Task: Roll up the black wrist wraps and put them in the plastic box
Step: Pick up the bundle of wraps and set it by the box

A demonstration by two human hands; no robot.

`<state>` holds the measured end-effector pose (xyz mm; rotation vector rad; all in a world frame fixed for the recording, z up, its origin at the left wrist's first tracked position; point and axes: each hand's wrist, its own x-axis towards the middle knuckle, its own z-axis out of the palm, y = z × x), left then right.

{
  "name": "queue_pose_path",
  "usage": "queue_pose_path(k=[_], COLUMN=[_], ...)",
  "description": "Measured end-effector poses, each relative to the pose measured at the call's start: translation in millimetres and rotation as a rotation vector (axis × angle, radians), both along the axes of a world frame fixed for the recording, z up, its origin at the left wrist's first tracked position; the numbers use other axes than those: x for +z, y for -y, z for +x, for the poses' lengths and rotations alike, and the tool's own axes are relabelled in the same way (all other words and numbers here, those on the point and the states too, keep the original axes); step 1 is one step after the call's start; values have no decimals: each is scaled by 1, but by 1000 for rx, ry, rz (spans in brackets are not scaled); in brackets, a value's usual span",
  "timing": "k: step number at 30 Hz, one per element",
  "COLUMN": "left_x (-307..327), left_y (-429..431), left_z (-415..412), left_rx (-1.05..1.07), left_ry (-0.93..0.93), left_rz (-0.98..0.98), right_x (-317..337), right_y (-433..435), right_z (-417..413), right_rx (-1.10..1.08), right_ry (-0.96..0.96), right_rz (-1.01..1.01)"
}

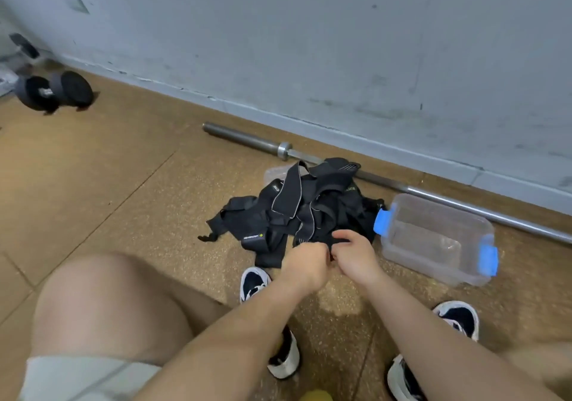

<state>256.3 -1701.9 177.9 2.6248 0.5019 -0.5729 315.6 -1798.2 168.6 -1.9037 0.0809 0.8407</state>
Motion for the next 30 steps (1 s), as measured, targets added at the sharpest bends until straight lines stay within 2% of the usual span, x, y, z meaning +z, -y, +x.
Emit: queue_pose_path(k=[4,6,12,14,16,18,21,23,27,30], left_x=[-45,-68,-129,-144,-157,-172,-191,-199,-196,-168], left_y=[-34,-52,-88,-98,-114,-136,-160,-166,-169,-165], left_z=[25,39,100,113,111,96,65,51,56,82], left_rx=[68,94,202,209,262,357,391,452,541,890], left_ry=[-61,-64,28,35,-22,-120,-281,-309,-197,-137], left_rz=[-15,-21,-106,-24,96,109,99,45,-92,-566], right_x=[-34,-55,-118,-133,-146,-157,-174,-184,-192,-182], right_y=[-10,-16,-42,-50,-56,-60,-67,-70,-77,-81], right_z=[36,63,139,166,191,209,217,210,185,162], right_rx=[268,323,241,192,141,131,190,241,187,-2], right_ry=[143,193,173,175,171,142,61,79,178,137], right_rz=[-211,-263,-240,-234,-250,-274,-288,-307,-307,-188])
